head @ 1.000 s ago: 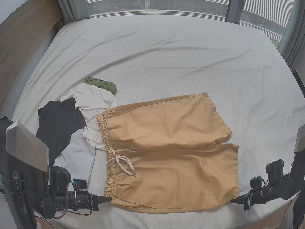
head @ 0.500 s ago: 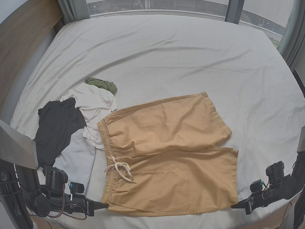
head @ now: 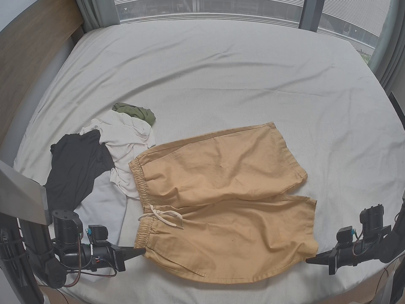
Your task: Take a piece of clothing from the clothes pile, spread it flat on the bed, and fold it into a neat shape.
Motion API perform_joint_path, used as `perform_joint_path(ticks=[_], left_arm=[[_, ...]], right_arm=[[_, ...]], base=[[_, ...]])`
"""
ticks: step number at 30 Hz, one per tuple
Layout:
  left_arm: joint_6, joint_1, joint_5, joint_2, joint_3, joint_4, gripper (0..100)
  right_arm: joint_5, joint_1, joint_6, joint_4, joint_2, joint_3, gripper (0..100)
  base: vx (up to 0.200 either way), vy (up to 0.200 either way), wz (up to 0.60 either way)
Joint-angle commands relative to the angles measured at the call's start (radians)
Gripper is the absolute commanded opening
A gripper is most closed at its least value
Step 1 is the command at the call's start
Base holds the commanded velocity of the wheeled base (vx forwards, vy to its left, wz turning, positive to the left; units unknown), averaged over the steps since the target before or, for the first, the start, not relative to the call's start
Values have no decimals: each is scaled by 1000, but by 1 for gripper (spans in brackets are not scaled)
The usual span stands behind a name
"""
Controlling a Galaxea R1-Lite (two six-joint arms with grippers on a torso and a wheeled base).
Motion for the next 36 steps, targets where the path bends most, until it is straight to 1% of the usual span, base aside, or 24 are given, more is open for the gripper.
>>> perform_joint_path(ticks=[1,4,5,8,9,11,12,13,14,16,20,23,27,34,36], left_arm=[[-42,-5,1,-13,15,-44,0],[-45,-5,1,-30,2,-44,0],[-57,-5,3,-36,-10,-44,0],[-88,-5,4,-55,-41,-45,0],[-114,-4,4,-78,-53,-45,0],[-125,-5,4,-84,-58,-45,0],[-156,-5,4,-105,-68,-45,0],[-159,-5,4,-107,-70,-45,0],[-182,-7,4,-127,-82,-45,0],[-202,-7,9,-135,-99,-45,0],[-228,-8,13,-139,-119,-44,0],[-255,-21,13,-141,-133,-45,0],[-311,-22,16,-159,-148,-44,0],[-456,-34,18,-210,-179,-44,0],[-472,-34,18,-210,-188,-44,0]], right_arm=[[25,3,109,-4,-120,-67,0],[27,5,172,-4,-152,-100,0],[27,5,200,-4,-166,-119,0],[28,2,244,-5,-181,-157,0],[27,-1,270,-5,-181,-183,0],[27,-1,278,-5,-181,-191,0],[27,-1,305,-5,-183,-214,0],[27,-1,307,-5,-183,-215,0],[27,-1,335,-5,-183,-240,0],[27,-1,361,-7,-183,-265,0],[25,-1,382,-38,-181,-274,0],[22,2,421,-131,-175,-269,0],[20,3,456,-199,-167,-258,0],[20,2,462,-212,-160,-271,0],[20,3,467,-212,-158,-277,0]], base=[[0,0,0],[0,0,0],[0,0,0],[0,0,0],[0,0,0],[0,0,0],[0,0,0],[0,0,0],[0,0,0],[0,0,0],[0,0,0],[0,0,0],[0,0,0],[0,0,0],[0,0,0]])
